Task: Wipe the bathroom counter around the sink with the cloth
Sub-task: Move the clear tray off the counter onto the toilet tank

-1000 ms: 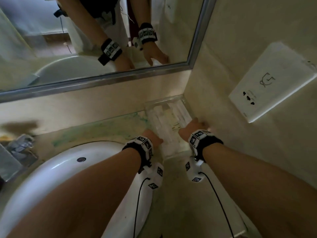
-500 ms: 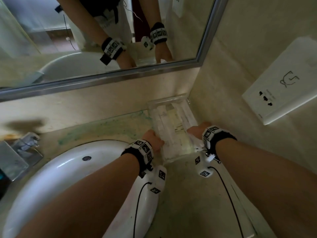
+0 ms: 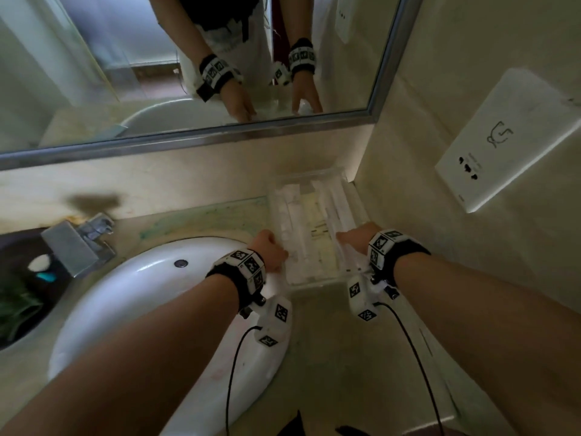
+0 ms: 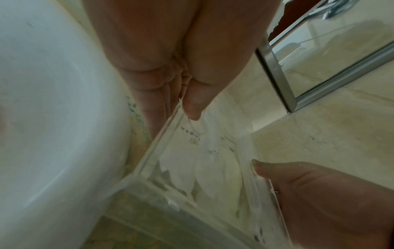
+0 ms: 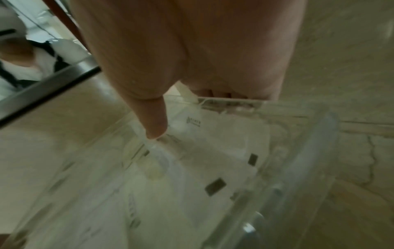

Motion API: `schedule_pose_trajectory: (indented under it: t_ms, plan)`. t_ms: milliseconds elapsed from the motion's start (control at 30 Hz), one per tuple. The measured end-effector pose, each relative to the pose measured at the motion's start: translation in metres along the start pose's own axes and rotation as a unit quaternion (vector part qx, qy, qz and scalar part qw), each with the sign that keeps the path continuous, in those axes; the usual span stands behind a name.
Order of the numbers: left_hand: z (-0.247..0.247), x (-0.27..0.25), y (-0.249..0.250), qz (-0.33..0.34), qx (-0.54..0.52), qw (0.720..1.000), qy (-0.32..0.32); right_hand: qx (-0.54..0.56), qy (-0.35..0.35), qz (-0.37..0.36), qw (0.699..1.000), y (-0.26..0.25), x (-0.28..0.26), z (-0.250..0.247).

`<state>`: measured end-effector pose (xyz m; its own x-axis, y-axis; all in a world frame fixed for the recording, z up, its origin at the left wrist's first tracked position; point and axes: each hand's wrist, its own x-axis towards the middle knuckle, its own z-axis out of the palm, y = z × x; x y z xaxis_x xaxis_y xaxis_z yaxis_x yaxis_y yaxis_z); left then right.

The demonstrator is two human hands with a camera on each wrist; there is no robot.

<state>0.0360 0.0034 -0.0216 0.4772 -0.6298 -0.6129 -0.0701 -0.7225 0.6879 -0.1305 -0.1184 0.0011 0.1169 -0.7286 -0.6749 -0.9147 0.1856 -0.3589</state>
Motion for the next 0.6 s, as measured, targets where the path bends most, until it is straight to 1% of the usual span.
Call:
schedule_pose_trajectory:
  t_ms: [167,267,400,533,600]
  plan:
    - [-0.032,-0.040,-0.027,-0.003,-0.064,0.998,0.022,-0.038,-0.015,-0.055,0.998,-0.010,-0.038,0.019]
    - [-0.052,-0.070,-0.055,-0.012,-0.087,0.995,0.050,-0.079,-0.034,-0.091,0.992,-0.016,-0.062,0.042]
    - [-0.077,-0.107,-0.088,-0.022,-0.103,0.992,0.067,-0.104,-0.063,-0.129,0.984,-0.025,-0.095,0.072]
    - [-0.105,-0.144,-0.125,-0.025,-0.089,0.989,0.113,-0.135,-0.079,-0.161,0.975,-0.037,-0.127,0.110]
    - [-0.118,-0.159,-0.146,-0.025,-0.095,0.988,0.123,-0.150,-0.081,-0.172,0.970,-0.044,-0.145,0.131]
